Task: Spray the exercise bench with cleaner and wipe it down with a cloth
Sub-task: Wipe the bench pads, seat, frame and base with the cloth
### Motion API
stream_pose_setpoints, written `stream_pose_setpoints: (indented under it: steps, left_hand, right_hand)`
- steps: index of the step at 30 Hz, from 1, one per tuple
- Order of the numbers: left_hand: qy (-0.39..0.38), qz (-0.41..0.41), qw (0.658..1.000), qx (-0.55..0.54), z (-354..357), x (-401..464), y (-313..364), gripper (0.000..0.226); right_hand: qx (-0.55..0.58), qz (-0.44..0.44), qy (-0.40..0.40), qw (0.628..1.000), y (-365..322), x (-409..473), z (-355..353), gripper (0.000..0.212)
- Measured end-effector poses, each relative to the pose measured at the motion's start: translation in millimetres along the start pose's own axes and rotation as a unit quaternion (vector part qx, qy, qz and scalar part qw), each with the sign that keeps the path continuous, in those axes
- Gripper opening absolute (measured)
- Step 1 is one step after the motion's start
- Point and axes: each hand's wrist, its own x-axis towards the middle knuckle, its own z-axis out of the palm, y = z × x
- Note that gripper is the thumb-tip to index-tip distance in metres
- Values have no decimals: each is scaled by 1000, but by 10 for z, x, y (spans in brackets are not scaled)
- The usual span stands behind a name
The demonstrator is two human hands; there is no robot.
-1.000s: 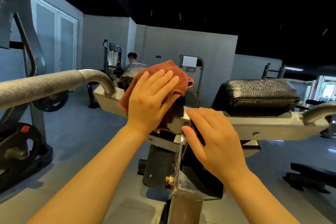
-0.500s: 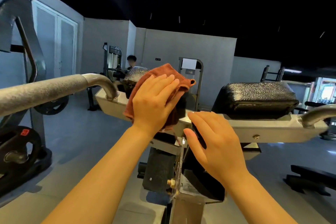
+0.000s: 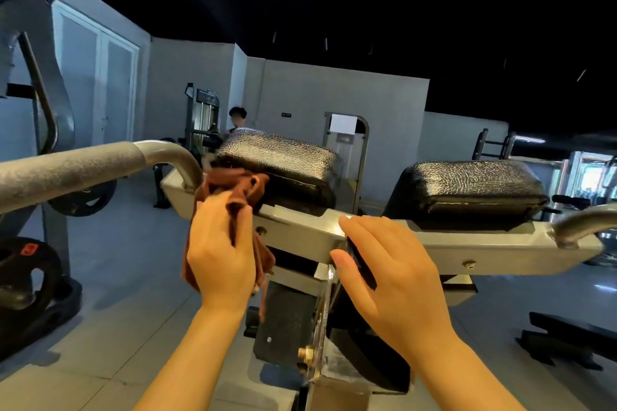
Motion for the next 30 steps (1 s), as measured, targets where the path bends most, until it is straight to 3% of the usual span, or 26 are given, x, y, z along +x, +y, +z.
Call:
stream_pose_setpoints:
  steps: [4, 9, 12, 14, 19, 23, 30]
  left_hand:
    - [-36, 100, 986, 126, 155, -20, 99, 46]
    - [-127, 227, 965, -11, 228, -215, 328, 38]
    - [-153, 281, 947, 7, 176, -90, 213, 35]
    - [-146, 276, 949, 33, 111, 60, 31, 35]
    - [-102, 171, 976, 86, -185, 335, -429, 50]
    - [-85, 105, 988, 71, -130, 282, -253, 48]
    - [-208, 218, 953, -37, 190, -31, 348, 33]
  right_hand:
    - [2, 1, -8, 1000, 13, 6, -10, 47]
    - [7, 11, -22, 1000, -5, 13, -34, 43]
    - [-4, 9, -23, 1000, -6, -3, -48, 46]
    - [-23, 5, -17, 1000, -5, -18, -45, 47]
    - [-26, 27, -5, 999, -3, -31, -31, 54]
    - [-20, 80, 7, 997, -31, -69, -36, 62]
    - [-13, 95, -6, 995, -83, -108, -60, 53]
